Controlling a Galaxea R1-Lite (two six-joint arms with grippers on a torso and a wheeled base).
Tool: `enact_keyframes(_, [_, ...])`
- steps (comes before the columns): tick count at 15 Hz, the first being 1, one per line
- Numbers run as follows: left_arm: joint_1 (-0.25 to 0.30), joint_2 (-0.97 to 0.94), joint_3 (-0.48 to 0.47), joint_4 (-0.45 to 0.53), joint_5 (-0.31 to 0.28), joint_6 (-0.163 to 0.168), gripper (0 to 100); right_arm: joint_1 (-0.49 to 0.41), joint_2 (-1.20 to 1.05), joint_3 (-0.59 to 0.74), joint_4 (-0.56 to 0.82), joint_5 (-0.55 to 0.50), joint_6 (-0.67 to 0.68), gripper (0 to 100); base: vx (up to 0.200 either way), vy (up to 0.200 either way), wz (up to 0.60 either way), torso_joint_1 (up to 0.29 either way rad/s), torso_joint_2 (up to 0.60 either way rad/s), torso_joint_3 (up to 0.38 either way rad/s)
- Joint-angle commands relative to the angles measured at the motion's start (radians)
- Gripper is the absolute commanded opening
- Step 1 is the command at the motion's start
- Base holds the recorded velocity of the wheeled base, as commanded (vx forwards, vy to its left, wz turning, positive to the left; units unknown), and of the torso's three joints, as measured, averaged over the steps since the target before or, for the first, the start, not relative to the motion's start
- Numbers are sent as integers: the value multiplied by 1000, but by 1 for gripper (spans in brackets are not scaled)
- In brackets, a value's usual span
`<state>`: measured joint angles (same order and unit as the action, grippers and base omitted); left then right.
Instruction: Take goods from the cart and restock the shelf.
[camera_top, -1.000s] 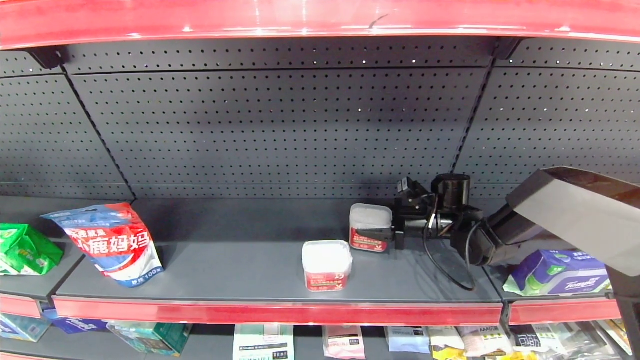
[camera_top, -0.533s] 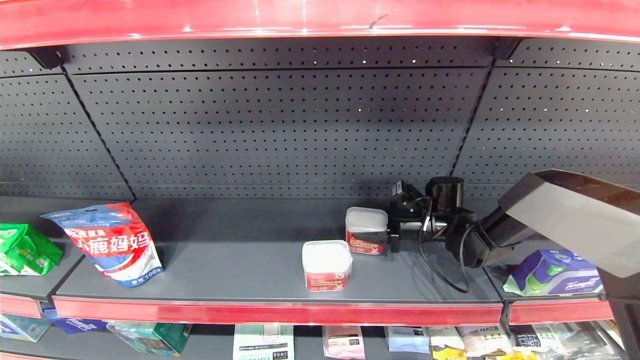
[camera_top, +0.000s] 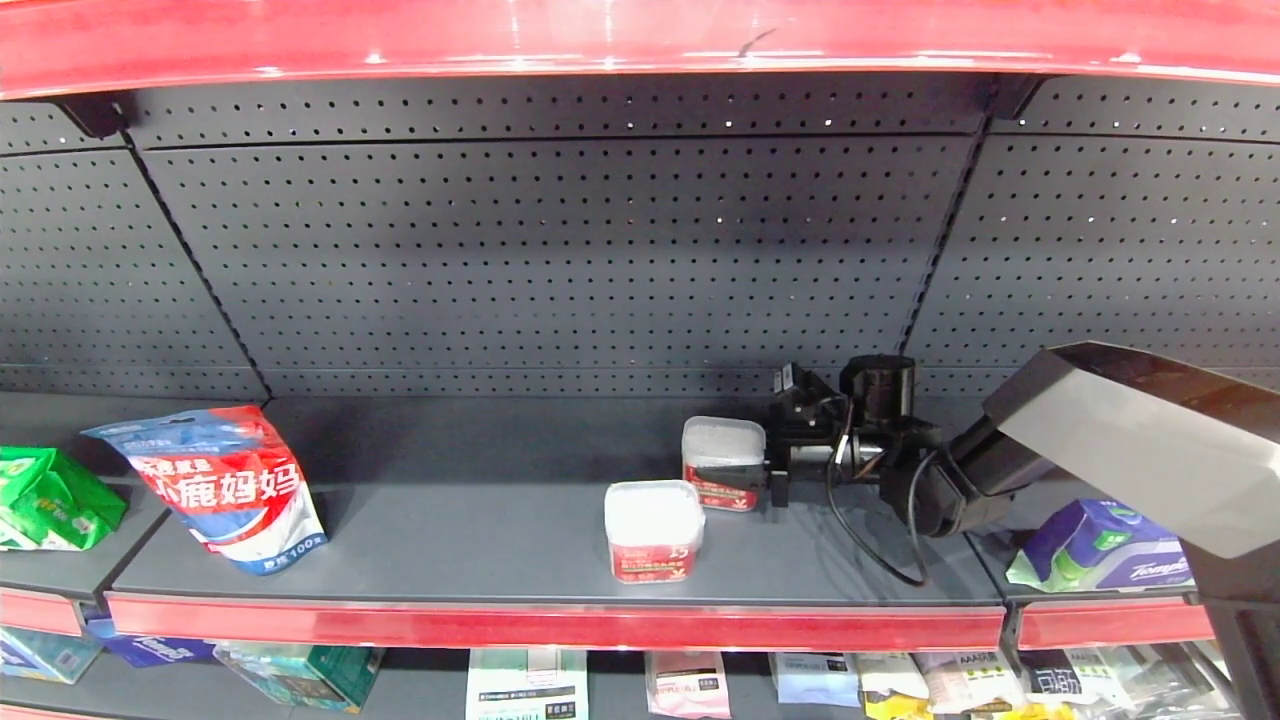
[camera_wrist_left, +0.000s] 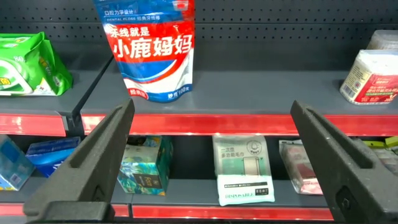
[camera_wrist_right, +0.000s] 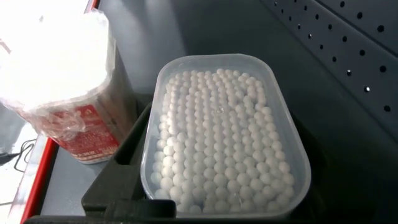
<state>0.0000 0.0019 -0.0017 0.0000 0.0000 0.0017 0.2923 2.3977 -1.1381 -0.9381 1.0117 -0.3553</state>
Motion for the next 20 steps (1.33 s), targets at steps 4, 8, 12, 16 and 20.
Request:
enact_keyframes(4, [0, 0, 0, 0, 0, 0, 100, 1, 3, 1, 1, -4, -2, 0, 0, 0, 0, 0, 0, 0])
enact_keyframes(8, [0, 0, 0, 0, 0, 0, 100, 8, 3, 0, 1, -5, 1, 100, 0, 0, 0, 0, 0, 0])
enact_keyframes(12, [0, 0, 0, 0, 0, 0, 100, 5, -8, 12, 1, -45, -2, 100, 0, 0, 0, 0, 0, 0])
enact_keyframes(16, [0, 0, 0, 0, 0, 0, 100, -2, -64, 84, 7, -74, -5, 100, 0, 0, 0, 0, 0, 0])
enact_keyframes(20, [0, 0, 0, 0, 0, 0, 100, -19, -138, 150, 10, -96, -5, 100, 0, 0, 0, 0, 0, 0])
